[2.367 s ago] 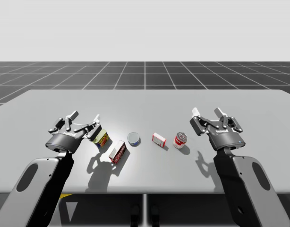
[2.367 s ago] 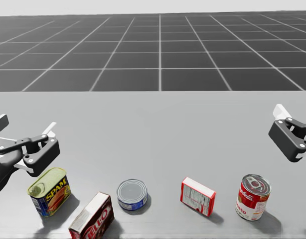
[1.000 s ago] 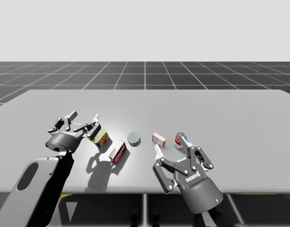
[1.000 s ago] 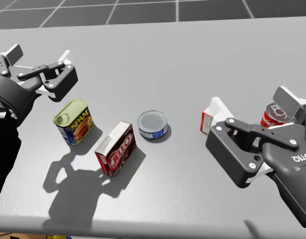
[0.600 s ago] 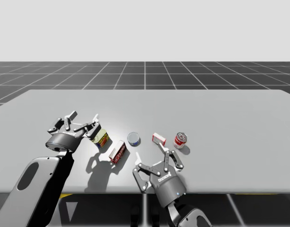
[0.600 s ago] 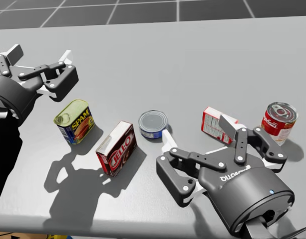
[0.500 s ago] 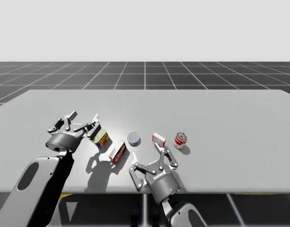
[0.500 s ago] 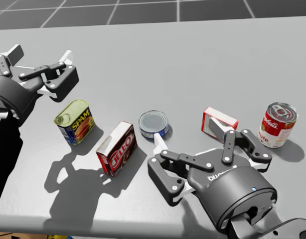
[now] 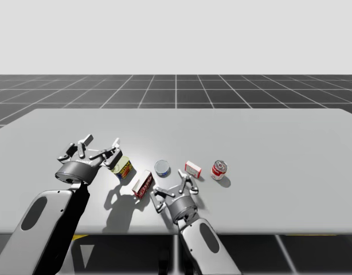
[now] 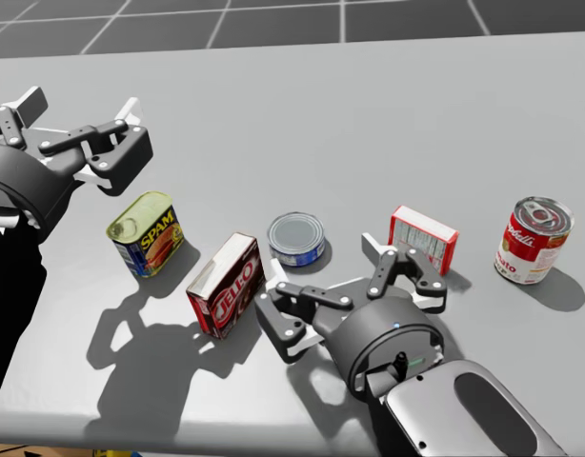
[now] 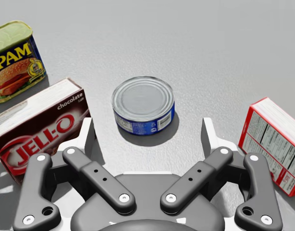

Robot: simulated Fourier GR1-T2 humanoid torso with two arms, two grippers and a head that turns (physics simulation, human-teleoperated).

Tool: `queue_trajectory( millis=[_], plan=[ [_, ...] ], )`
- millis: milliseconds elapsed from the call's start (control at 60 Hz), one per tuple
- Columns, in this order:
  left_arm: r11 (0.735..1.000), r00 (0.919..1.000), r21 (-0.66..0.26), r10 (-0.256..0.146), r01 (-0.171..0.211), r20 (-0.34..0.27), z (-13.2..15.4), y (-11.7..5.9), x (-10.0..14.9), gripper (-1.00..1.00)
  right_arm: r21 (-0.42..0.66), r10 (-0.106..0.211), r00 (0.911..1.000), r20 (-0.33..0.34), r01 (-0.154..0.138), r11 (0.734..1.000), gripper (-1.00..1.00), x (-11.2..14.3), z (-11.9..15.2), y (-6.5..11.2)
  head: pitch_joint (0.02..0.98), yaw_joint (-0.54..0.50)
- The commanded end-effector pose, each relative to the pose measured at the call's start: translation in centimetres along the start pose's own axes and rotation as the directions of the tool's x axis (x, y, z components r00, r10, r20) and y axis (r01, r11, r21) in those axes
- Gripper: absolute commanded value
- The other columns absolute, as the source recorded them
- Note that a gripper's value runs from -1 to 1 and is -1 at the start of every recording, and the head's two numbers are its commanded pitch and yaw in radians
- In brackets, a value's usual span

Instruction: Grasp the tuna can and hold it up.

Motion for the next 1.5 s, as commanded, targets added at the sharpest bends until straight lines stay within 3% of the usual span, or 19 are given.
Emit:
queue_trajectory(
  millis=[17, 283, 450, 483, 633, 867, 1033, 1117, 1183, 1217, 1250, 1267, 1283, 1383, 1500],
  plan=[
    [1.000, 1.0000, 0.002, 0.000, 0.000, 0.000, 0.0, 0.0, 0.0, -1.00, -0.012, 0.027, 0.9992, -0.029, -0.027, 1.000, -1.00, -0.8, -2.3, 0.5, 0.812, 0.11],
    [1.000, 1.0000, 0.002, 0.000, 0.000, 0.002, 0.0, 0.0, 0.1, -1.00, -0.022, 0.061, 0.9958, -0.068, -0.063, 0.998, -1.00, -0.7, -4.1, 0.8, 0.815, 0.11],
    [1.000, 1.0000, 0.002, 0.000, 0.000, 0.002, 0.0, 0.0, 0.1, -1.00, -0.036, 0.057, 0.9936, -0.097, -0.061, 0.997, -1.00, -0.6, -5.0, 0.7, 0.816, 0.11],
    [1.000, 1.0000, 0.002, 0.000, 0.000, 0.002, 0.0, 0.0, 0.1, -1.00, -0.040, 0.046, 0.9929, -0.110, -0.050, 0.998, -1.00, -0.5, -5.2, 0.7, 0.815, 0.11],
    [1.000, 1.0000, 0.002, 0.001, -0.001, 0.002, 0.1, 0.0, 0.0, -1.00, -0.037, 0.054, 0.9857, -0.160, -0.061, 0.997, -1.00, -0.4, -6.0, 0.8, 0.815, 0.11],
    [1.000, 1.0000, 0.002, 0.001, -0.001, 0.003, 0.1, 0.0, 0.1, -1.00, -0.024, 0.062, 0.9863, -0.153, -0.066, 0.998, -1.00, -0.1, -7.3, 1.3, 0.815, 0.11],
    [1.000, 1.0000, 0.001, 0.001, -0.001, 0.001, 0.0, 0.0, 0.1, -1.00, -0.014, 0.064, 0.9813, -0.182, -0.068, 0.998, -1.00, 0.0, -8.1, 1.5, 0.812, 0.11],
    [1.000, 1.0000, 0.000, 0.000, 0.000, 0.000, 0.1, 0.0, 0.1, -1.00, -0.011, 0.050, 0.9760, -0.212, -0.053, 0.999, -1.00, 0.0, -8.2, 1.4, 0.810, 0.11],
    [1.000, 1.0000, 0.000, 0.000, 0.000, 0.000, 0.0, 0.0, 0.1, -1.00, 0.006, 0.064, 0.9709, -0.231, -0.065, 0.998, -1.00, -0.2, -7.9, 1.3, 0.808, 0.11],
    [1.000, 1.0000, 0.000, -0.001, 0.001, 0.000, 0.1, 0.0, 0.1, -1.00, 0.004, 0.075, 0.9666, -0.245, -0.076, 0.997, -0.81, -0.3, -7.8, 1.3, 0.808, 0.11],
    [1.000, 1.0000, -0.001, -0.002, 0.002, 0.000, 0.1, 0.0, 0.1, -1.00, -0.014, 0.078, 0.9649, -0.251, -0.084, 0.996, 0.09, -0.3, -7.6, 1.3, 0.808, 0.11],
    [1.000, 1.0000, -0.001, -0.002, 0.002, 0.000, 0.0, 0.0, 0.1, -1.00, -0.010, 0.078, 0.9615, -0.264, -0.083, 0.996, 0.66, -0.3, -7.6, 1.3, 0.807, 0.11],
    [1.000, 1.0000, -0.001, -0.002, 0.002, 0.000, 0.0, 0.0, 0.0, -1.00, -0.005, 0.070, 0.9563, -0.284, -0.075, 0.997, 0.93, -0.4, -7.5, 1.4, 0.806, 0.11],
    [1.000, 1.0000, -0.001, -0.003, 0.003, -0.001, 0.0, 0.0, 0.0, -1.00, -0.009, 0.065, 0.9492, -0.308, -0.071, 0.997, 1.00, -0.3, -7.4, 1.2, 0.805, 0.11],
    [1.000, 1.0000, -0.001, -0.003, 0.003, 0.000, 0.0, -0.1, 0.1, -1.00, -0.009, 0.072, 0.9502, -0.303, -0.078, 0.997, 1.00, -0.3, -7.3, 1.0, 0.780, 0.11]
  ],
)
